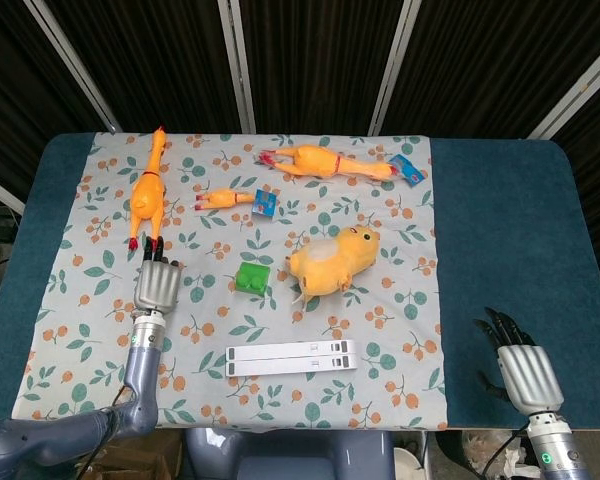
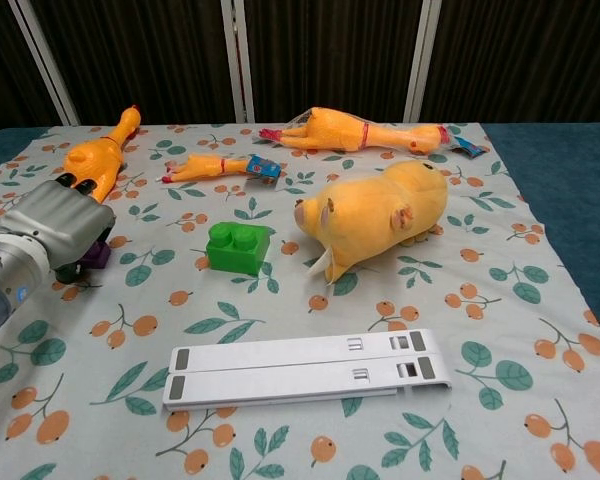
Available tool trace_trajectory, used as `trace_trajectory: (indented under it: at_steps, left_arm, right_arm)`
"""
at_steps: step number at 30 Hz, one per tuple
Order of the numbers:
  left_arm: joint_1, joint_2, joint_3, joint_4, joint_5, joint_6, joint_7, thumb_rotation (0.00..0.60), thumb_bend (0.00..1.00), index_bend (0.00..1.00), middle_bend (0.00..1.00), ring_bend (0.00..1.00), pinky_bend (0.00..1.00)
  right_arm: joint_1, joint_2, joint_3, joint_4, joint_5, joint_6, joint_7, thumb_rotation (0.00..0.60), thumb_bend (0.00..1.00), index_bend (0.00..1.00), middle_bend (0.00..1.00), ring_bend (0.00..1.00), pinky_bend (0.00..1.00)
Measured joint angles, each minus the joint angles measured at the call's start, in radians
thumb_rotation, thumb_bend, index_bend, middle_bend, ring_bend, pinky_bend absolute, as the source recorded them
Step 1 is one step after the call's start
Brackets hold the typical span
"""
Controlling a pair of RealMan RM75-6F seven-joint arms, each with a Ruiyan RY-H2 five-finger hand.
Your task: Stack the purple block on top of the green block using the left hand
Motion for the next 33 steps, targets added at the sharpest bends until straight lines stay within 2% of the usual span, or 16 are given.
trace_trajectory:
  at_steps: [10, 16, 19, 25, 29, 33]
  left_arm:
    - [0.001, 0.009, -0.006, -0.019, 0.021, 0.032, 0.011, 0.6, 0.43, 0.49, 0.45, 0.03, 0.0]
    - [-0.009, 0.043, -0.029, -0.095, 0.045, 0.054, 0.004, 0.6, 0.42, 0.49, 0.45, 0.03, 0.0]
    - [-0.017, 0.073, -0.049, -0.174, 0.056, 0.066, 0.003, 0.6, 0.42, 0.49, 0.45, 0.03, 0.0]
    - [-0.043, 0.159, -0.109, -0.428, 0.048, 0.08, 0.029, 0.6, 0.42, 0.49, 0.45, 0.03, 0.0]
    - [-0.077, 0.214, -0.15, -0.626, 0.003, 0.1, 0.119, 0.6, 0.42, 0.49, 0.45, 0.03, 0.0]
    - [-0.115, 0.231, -0.179, -0.748, -0.099, 0.137, 0.231, 0.6, 0.42, 0.49, 0.45, 0.03, 0.0]
  right_arm:
    - [-0.001, 0.003, -0.002, -0.003, -0.005, 0.003, 0.003, 0.6, 0.29, 0.18, 0.08, 0.09, 0.27]
    - [0.0, 0.002, -0.003, -0.004, -0.007, 0.0, 0.003, 0.6, 0.29, 0.18, 0.08, 0.09, 0.27]
    - [0.0, 0.002, -0.004, -0.005, -0.009, 0.001, 0.002, 0.6, 0.29, 0.18, 0.08, 0.09, 0.27]
    - [-0.001, 0.004, -0.005, -0.009, -0.009, 0.002, 0.001, 0.6, 0.29, 0.18, 0.08, 0.09, 0.27]
    - [-0.001, 0.006, -0.006, -0.011, -0.011, 0.002, 0.003, 0.6, 0.29, 0.18, 0.08, 0.09, 0.27]
    - [-0.001, 0.008, -0.006, -0.011, -0.011, 0.003, 0.009, 0.6, 0.29, 0.18, 0.08, 0.09, 0.27]
